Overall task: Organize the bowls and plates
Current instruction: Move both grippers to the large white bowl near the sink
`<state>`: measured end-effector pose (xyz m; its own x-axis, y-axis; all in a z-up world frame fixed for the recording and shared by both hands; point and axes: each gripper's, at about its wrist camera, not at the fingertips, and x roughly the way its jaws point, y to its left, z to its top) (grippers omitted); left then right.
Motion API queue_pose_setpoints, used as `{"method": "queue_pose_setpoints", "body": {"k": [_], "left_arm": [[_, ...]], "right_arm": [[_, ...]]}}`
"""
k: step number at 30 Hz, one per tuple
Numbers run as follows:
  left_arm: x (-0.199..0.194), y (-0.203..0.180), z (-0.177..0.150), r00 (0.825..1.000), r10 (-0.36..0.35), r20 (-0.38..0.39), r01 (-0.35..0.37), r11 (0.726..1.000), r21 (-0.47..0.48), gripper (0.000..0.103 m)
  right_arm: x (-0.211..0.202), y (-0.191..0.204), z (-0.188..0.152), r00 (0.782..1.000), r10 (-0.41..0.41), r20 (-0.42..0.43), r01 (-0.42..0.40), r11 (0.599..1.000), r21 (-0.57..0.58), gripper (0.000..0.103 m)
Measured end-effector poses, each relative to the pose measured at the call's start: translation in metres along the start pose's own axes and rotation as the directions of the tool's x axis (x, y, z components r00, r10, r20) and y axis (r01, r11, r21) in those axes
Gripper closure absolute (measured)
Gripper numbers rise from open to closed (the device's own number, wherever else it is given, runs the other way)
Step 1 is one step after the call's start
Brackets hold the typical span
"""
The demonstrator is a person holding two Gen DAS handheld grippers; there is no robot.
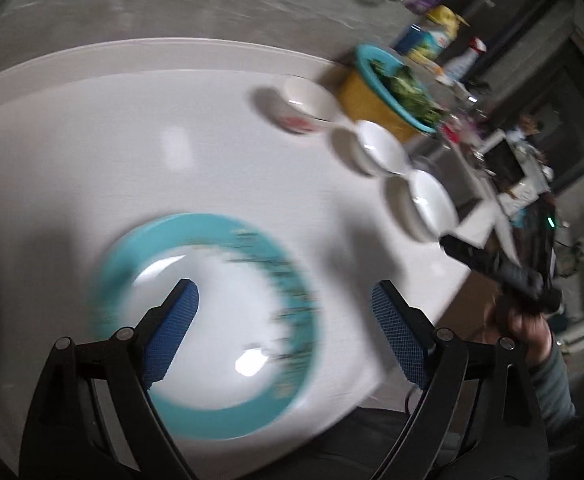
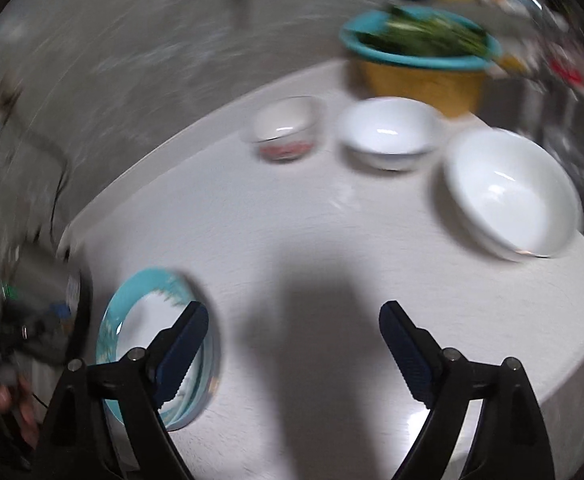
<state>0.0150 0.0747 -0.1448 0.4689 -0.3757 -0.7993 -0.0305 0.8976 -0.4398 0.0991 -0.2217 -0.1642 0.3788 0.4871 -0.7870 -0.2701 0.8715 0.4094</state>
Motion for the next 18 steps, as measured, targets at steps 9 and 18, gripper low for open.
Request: {"method": "queue_pose_setpoints", "body": {"k": [9,18], "left_arm": [[0.131,-0.129,0.033,0.994,-0.036,-0.105,0.030,0.998,-0.056,0.015],[0.248,-0.206,0.061,0.985,-0.028,-0.169,0.001,0.988,-0.158,0.014]], "right_arm": [[-0.051,-0.161,0.101,1.000,-0.004,-0.031,0.005,0.999,0.051,0.014],[-0.004,-0.235,0.150,0.967,0.080,-0.243,-0.096,0.994,-0.056,0.014]]}}
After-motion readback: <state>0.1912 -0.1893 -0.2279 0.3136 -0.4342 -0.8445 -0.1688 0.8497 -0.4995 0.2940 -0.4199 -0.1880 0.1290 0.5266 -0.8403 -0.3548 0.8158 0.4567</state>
